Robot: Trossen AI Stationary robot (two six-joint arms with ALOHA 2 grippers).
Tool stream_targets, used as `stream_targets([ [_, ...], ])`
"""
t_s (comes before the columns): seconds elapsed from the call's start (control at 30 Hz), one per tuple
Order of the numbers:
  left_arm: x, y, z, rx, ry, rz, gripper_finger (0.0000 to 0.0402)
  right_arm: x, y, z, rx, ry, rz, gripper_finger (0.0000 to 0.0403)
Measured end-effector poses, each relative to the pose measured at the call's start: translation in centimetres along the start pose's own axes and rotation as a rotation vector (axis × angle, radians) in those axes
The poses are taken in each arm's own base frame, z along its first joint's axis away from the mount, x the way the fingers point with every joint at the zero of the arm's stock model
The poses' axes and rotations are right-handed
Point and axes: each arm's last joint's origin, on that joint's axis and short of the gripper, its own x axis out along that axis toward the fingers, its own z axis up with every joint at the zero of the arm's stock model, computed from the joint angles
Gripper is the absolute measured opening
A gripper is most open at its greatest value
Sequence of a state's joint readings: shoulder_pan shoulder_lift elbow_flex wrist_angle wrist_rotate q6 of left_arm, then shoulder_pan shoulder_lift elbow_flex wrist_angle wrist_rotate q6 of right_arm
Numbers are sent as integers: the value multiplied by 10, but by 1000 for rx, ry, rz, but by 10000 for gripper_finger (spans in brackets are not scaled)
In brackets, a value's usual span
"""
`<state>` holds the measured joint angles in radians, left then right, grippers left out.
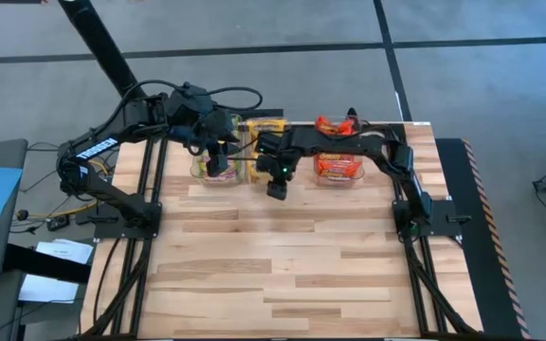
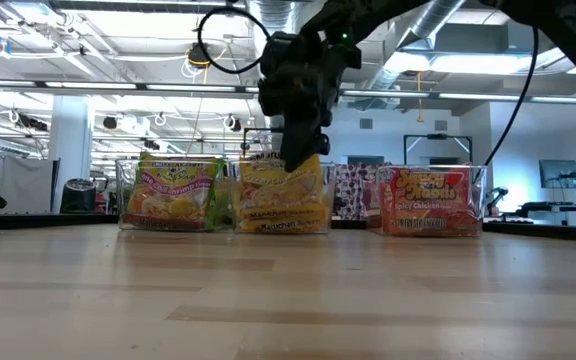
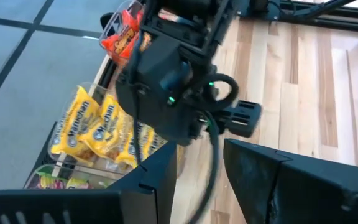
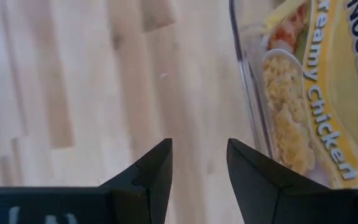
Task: Sort Maruchan noodles
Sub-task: Adjust the transparent bins
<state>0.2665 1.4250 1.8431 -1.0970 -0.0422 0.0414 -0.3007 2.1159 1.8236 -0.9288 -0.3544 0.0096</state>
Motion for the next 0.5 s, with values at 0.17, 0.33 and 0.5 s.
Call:
stream_targets([
  [0.17,0,0,-1,1,14,-1,122,-4,-10,2,36,-26,-10,175],
  [0.33,0,0,-2,5,16,-1,122,-7,-9,2,37,-26,39,175],
  [0.5,0,0,-2,10,17,-1,122,-29,-4,-5,58,-6,43,175],
])
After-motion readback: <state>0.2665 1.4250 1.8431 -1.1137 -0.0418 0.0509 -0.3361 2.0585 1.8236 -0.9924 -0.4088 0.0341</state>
